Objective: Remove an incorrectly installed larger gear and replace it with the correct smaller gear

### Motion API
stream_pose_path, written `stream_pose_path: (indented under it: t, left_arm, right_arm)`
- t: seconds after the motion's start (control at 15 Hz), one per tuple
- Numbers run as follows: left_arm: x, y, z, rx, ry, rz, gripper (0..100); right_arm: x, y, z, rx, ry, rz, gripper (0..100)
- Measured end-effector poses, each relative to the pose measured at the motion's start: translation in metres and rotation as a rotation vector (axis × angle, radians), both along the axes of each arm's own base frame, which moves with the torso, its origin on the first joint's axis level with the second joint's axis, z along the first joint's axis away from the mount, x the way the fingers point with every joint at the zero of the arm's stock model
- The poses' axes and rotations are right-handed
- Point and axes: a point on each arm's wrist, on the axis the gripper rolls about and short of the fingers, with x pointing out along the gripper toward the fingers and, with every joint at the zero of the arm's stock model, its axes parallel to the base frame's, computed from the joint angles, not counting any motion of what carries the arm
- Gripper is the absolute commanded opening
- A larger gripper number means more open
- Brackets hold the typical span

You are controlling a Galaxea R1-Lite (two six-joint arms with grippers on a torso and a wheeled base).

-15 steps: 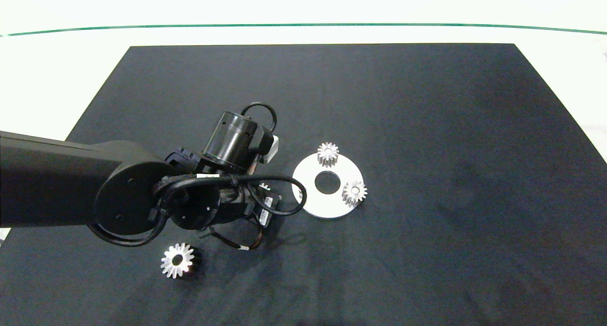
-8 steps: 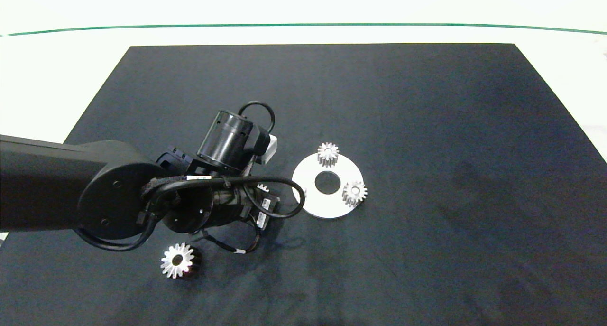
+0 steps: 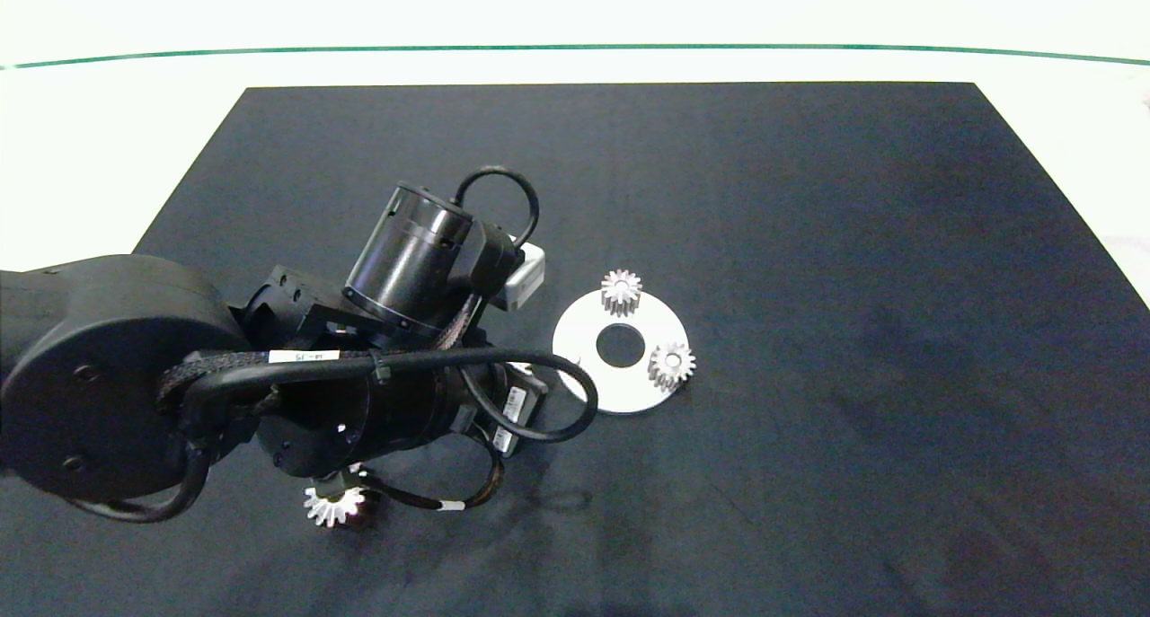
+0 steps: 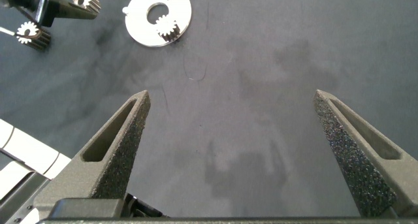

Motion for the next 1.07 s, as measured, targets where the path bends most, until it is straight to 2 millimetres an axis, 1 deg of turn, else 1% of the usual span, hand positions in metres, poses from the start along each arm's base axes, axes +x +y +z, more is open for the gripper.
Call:
stream_pose_path:
  t: [0.13,0.4,0.8,0.93,1.07]
  left_arm:
    - [-0.007,-0.008,0.006,-0.014,-0.015,-0.037,22]
    - [-0.007,-0.019,0.009,-0.025,-0.027,-0.063,22]
    - [0.011,-0.036,0.004,-0.019,-0.025,-0.058,22]
    - [0.020,-0.038,0.001,-0.013,-0.022,-0.044,22]
    - [0.030,-0.036,-0.002,-0.005,-0.020,-0.020,22]
  right_arm:
    - [0.000,0.000,-0.001,0.001,0.001,-0.005,100]
    - [-0.001,-0.001,-0.001,0.006,0.001,-0.007,100]
    - [-0.003,-0.002,-0.001,0.011,-0.004,-0.007,100]
    - [-0.003,-0.003,-0.001,0.013,-0.005,-0.007,100]
    - [-0.004,-0.003,-0.001,0.017,-0.007,-0.007,100]
